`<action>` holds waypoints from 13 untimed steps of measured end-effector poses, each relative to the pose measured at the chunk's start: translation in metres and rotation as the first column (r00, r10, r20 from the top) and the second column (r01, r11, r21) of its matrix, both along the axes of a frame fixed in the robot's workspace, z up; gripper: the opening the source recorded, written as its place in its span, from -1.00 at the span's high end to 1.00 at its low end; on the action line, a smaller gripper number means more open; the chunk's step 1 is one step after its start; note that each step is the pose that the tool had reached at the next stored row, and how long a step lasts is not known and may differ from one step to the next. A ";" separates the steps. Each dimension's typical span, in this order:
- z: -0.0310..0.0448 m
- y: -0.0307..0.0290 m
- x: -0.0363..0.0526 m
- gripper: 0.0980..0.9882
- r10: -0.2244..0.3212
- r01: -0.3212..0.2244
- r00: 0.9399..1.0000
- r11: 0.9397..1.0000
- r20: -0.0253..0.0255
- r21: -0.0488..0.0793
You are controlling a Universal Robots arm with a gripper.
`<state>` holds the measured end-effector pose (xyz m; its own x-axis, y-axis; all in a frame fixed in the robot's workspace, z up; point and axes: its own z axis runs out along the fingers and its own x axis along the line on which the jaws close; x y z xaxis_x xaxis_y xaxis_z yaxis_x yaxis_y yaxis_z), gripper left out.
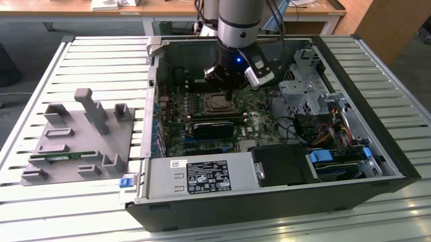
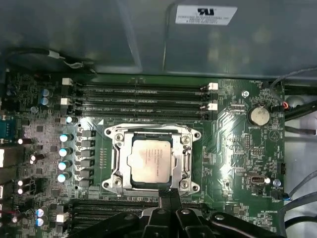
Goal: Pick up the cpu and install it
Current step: 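Install the second cpu locking lever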
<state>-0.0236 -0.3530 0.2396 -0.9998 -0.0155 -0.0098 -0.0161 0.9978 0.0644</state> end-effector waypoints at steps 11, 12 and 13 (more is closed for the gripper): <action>-0.0045 -0.0132 -0.0184 0.98 0.000 0.000 1.000 1.000 0.000 0.000; -0.0048 -0.0136 -0.0218 0.98 0.000 0.000 1.000 1.000 0.000 0.000; -0.0051 -0.0139 -0.0243 0.98 0.000 0.000 1.000 1.000 0.000 0.000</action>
<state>-0.0480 -0.3670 0.2345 -0.9998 -0.0154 -0.0099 -0.0160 0.9978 0.0644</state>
